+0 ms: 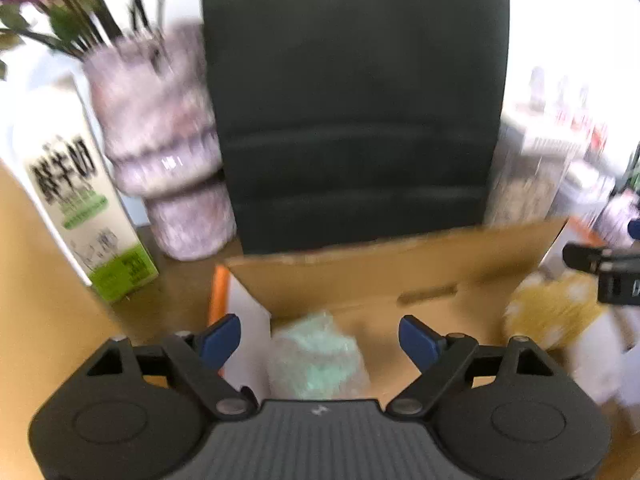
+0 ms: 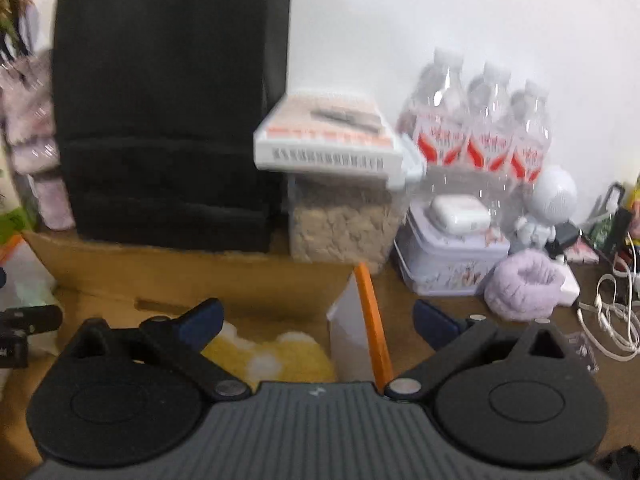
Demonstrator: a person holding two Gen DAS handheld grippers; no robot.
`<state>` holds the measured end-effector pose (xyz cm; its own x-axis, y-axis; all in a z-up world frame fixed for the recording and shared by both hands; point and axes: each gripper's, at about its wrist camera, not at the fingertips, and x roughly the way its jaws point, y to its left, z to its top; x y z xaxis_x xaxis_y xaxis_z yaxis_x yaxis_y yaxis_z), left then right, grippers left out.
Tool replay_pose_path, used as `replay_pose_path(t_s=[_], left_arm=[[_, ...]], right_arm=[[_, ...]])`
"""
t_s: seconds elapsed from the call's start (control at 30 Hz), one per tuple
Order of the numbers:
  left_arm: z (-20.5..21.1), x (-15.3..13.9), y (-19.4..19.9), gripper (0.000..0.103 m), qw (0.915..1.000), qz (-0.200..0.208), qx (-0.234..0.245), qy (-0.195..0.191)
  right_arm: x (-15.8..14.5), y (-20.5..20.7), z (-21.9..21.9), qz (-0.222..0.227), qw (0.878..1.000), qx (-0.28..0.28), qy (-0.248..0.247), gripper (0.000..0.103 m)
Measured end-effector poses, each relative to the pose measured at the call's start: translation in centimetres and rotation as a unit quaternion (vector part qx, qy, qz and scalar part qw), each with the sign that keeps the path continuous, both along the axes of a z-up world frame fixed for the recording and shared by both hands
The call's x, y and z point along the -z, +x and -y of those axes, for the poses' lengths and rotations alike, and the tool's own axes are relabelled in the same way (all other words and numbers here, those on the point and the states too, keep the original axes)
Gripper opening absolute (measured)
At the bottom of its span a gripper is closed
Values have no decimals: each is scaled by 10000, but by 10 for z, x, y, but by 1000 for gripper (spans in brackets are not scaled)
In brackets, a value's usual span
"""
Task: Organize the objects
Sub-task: 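Carry both items into the cardboard box and open both tools, then withdraw both tools from the box back over the table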
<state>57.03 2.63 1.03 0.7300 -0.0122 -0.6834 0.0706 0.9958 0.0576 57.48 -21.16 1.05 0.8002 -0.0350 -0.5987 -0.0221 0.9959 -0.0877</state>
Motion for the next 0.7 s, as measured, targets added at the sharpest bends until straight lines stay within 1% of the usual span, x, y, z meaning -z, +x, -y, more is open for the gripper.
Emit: replay_pose_path(t_s=[0.07,0.13,0.17,0.23,0.3,0.37,0.4,0.43,0.47,0.57,0.7], left_arm=[[-2,-23,-13,87,9996,-62,-92,-248],[-1,-44,-32,88,9989,-196,-201,-381],[0,-54,-44,88,9987,-178,-228,-408],[6,-70,-74,88,9993,-19,-210,-319],[13,-82,-109,88,9995,108,-123,-276],[18,-90,-148,89,9992,150,-95,-357],[21,-91,-172,91,9991,186,-74,-381],[24,-92,-194,98,9989,231,16,-409],[25,-90,-218,101,9984,336,186,-423],[31,-76,-294,101,9967,594,403,-372],[33,-49,-389,102,9925,811,715,-567]], right_arm=[[-23,-14,-2,105,9998,-138,-71,103],[-47,-33,-2,183,9992,-361,-30,103],[-58,-44,0,221,9987,-461,26,103],[-80,-73,5,386,9974,-587,169,103],[-95,-104,13,557,9958,-664,281,103],[-104,-141,19,679,9935,-825,396,103],[-106,-160,21,691,9922,-931,450,103],[-104,-182,24,723,9910,-1001,513,103],[-102,-206,26,766,9897,-1083,534,103],[-92,-275,29,819,9880,-1170,594,103],[-67,-366,33,936,9856,-1232,682,103]])
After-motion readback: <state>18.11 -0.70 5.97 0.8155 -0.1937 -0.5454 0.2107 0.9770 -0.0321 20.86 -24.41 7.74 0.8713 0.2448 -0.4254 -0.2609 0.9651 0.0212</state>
